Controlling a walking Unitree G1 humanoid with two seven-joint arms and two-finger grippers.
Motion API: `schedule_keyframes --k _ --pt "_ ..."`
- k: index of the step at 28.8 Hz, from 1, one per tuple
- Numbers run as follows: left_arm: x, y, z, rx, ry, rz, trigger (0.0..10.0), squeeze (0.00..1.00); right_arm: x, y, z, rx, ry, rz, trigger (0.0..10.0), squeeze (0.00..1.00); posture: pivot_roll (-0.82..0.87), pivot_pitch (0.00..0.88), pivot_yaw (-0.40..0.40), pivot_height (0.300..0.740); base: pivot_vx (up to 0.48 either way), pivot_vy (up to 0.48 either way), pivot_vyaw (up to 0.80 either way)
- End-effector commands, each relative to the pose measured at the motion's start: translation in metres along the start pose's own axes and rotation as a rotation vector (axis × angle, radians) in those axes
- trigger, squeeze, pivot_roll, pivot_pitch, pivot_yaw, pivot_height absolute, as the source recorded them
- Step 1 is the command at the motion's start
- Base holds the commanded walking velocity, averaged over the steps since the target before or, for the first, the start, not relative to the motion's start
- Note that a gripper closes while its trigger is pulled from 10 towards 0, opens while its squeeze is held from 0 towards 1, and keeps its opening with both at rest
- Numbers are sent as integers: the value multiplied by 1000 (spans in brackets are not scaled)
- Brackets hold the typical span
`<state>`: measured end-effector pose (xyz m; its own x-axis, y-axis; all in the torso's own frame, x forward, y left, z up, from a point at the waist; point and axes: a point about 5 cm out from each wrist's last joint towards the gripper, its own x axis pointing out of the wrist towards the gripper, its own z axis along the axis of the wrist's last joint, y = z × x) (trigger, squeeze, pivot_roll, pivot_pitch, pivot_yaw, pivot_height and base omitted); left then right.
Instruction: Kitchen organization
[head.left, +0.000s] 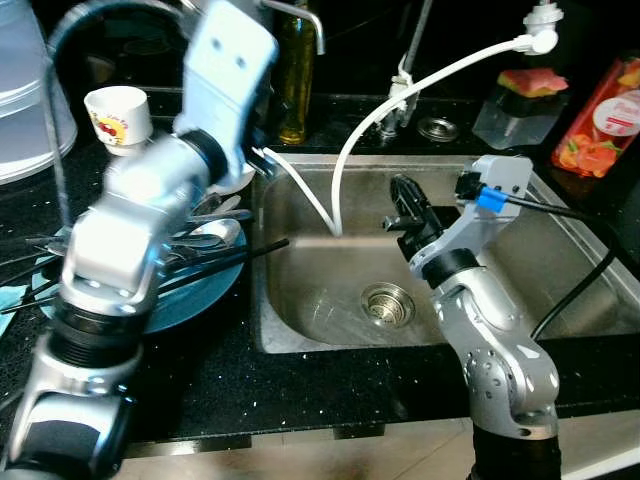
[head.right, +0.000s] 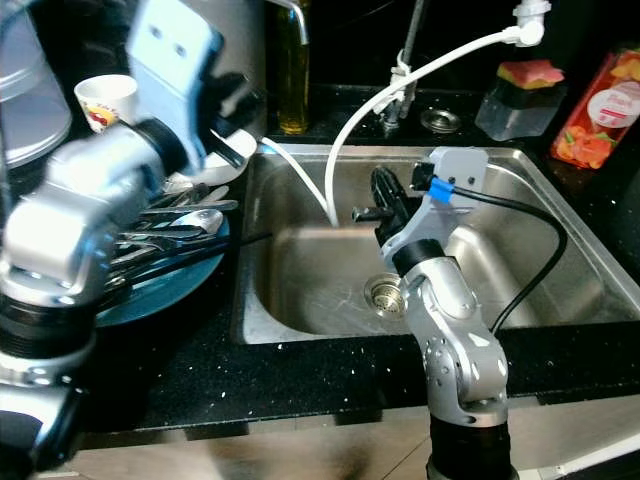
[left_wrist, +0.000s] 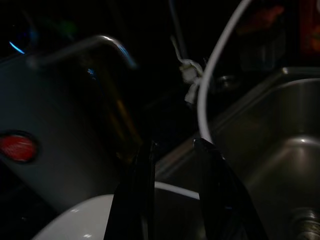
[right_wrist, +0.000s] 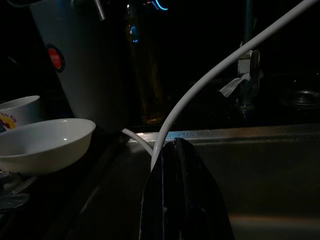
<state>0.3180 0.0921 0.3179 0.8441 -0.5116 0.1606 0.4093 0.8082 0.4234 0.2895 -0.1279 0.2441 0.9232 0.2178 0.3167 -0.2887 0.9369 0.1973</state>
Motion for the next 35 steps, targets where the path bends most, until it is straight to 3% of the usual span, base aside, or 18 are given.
schedule_keyframes --k 1,3,4,6,10,11,13,17,18,19,20,29,30,32,33,35 --pt "4 -4 -11 -19 78 36 10000 0 1 1 4 -1 -24 -2 10000 0 211 34 -59 740 0 0 0" --pt "4 -5 -13 -23 90 44 10000 0 1 1 4 -1 -25 -1 10000 0 211 34 -59 740 0 0 0" --pt "5 2 -18 80 129 61 10000 0 2 2 4 1 -24 1 10000 0 214 36 -61 740 0 0 0" --pt "5 6 -19 116 143 71 10000 0 2 2 4 2 -23 1 10000 0 220 37 -60 740 0 0 0" --pt "-1 50 -24 257 262 68 10000 0 3 2 2 12 -20 1 10000 0 240 36 -58 740 0 0 0" --pt "-1 50 -24 257 262 68 10000 0 3 2 2 12 -20 1 10000 0 240 36 -58 740 0 0 0" --pt "0 64 -29 334 315 60 10000 0 4 3 1 18 -21 1 10000 0 244 37 -57 740 0 0 0" --pt "3 68 -37 485 374 -27 10000 0 5 5 1 25 -23 4 10000 0 246 39 -60 740 0 0 0" --pt "4 68 -39 520 387 -55 10000 43 5 5 1 26 -23 5 10000 0 247 39 -60 740 0 0 0" --pt "5 70 -40 544 398 -77 10000 467 4 4 1 27 -23 5 10000 0 247 39 -60 740 0 0 0" --pt "7 72 -40 566 408 -91 10000 1000 4 4 1 28 -21 5 10000 0 252 39 -64 740 0 0 0" --pt "18 80 -38 583 418 -151 10000 1000 6 4 0 34 -21 8 10000 0 253 34 -68 740 0 0 0" --pt "19 79 -41 569 424 -180 10000 0 7 4 0 34 -21 10 10000 0 254 32 -68 740 0 0 0" --pt "20 78 -43 548 427 -211 10000 0 7 4 0 35 -21 11 10000 0 254 32 -68 740 0 0 0" --pt "23 74 -45 486 418 -277 10000 0 8 4 0 35 -21 12 10000 0 251 25 -66 740 0 0 0" --pt "23 73 -45 472 414 -295 10000 0 8 4 0 35 -21 12 10000 0 251 25 -66 740 0 0 0"
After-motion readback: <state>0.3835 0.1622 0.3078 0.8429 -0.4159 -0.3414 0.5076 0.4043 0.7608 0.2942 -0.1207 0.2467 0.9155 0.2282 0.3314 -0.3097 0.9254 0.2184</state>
